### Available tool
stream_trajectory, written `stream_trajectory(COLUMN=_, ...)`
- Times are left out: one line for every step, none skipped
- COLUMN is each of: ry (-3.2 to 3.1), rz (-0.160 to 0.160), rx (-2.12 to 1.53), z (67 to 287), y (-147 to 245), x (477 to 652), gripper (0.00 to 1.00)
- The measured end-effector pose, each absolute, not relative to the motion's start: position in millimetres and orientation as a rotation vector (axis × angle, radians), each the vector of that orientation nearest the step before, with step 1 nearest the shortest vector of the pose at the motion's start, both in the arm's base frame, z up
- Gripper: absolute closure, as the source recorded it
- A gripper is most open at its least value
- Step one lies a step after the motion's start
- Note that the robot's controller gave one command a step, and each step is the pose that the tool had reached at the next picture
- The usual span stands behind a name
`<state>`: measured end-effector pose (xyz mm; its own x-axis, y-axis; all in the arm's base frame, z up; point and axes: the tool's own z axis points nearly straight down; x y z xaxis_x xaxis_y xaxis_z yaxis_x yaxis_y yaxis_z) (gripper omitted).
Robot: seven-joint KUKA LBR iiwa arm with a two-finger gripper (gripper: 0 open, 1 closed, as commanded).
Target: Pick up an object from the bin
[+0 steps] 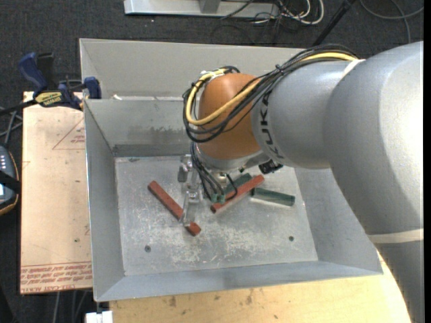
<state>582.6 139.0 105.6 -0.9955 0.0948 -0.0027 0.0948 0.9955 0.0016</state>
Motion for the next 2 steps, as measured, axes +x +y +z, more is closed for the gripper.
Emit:
stream_trajectory(ry=3.064, rz=0.002, rx=0.692, z=70.7, y=110.0, x=566.5, gripper=1.0)
stream_trajectory(ry=3.064, rz=0.002, rx=0.692, z=70.7, y=110.0, x=566.6, gripper=1.0)
